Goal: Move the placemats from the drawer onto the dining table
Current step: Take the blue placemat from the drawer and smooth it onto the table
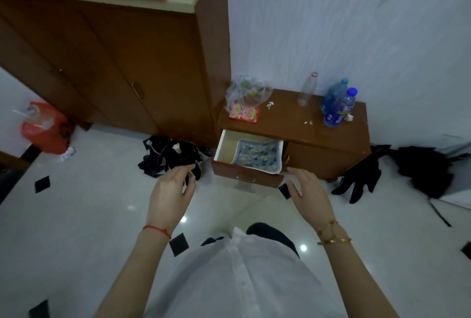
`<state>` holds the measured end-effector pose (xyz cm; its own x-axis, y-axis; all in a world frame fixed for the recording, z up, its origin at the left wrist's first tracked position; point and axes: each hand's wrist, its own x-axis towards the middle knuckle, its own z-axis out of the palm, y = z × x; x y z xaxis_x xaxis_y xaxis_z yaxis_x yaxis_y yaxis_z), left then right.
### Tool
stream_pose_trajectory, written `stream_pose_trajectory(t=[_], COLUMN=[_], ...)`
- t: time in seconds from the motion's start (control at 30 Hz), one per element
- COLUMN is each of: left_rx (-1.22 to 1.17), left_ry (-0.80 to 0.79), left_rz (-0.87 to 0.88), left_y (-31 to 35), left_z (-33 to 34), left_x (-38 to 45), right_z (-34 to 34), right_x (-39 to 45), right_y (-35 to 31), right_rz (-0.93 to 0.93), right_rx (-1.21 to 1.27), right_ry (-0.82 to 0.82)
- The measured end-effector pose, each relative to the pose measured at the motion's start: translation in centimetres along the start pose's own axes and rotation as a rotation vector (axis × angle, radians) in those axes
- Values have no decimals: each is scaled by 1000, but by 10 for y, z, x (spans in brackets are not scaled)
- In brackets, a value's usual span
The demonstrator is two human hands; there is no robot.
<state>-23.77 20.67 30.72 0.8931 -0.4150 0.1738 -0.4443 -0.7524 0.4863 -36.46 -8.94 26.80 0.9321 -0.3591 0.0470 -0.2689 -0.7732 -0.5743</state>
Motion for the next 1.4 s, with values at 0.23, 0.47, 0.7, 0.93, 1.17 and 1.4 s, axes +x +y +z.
stream_pose_trajectory(t=[0.23, 0.47, 0.7, 0.93, 1.17, 1.4], left_rx=[-62, -92, -87, -51, 24, 123], left_ry=[-134, -204, -312, -465, -630, -854], left_rz=[100, 81, 8, -61, -102, -191], left_y=[-23, -30, -54, -108, -176, -218], left_z=[42, 104, 184, 310, 444, 521], left_x=[120, 198, 262, 295, 294, 278], right_z=[25, 42, 84, 177, 282, 323], right_x=[68, 144, 220, 266, 270, 245], right_y=[10, 46, 94, 171, 252, 281], right_rz=[173, 276, 362, 496, 558, 550], right_rx=[9, -30, -20, -35, -46, -60], right_ry=[24, 0, -52, -122, -139, -76])
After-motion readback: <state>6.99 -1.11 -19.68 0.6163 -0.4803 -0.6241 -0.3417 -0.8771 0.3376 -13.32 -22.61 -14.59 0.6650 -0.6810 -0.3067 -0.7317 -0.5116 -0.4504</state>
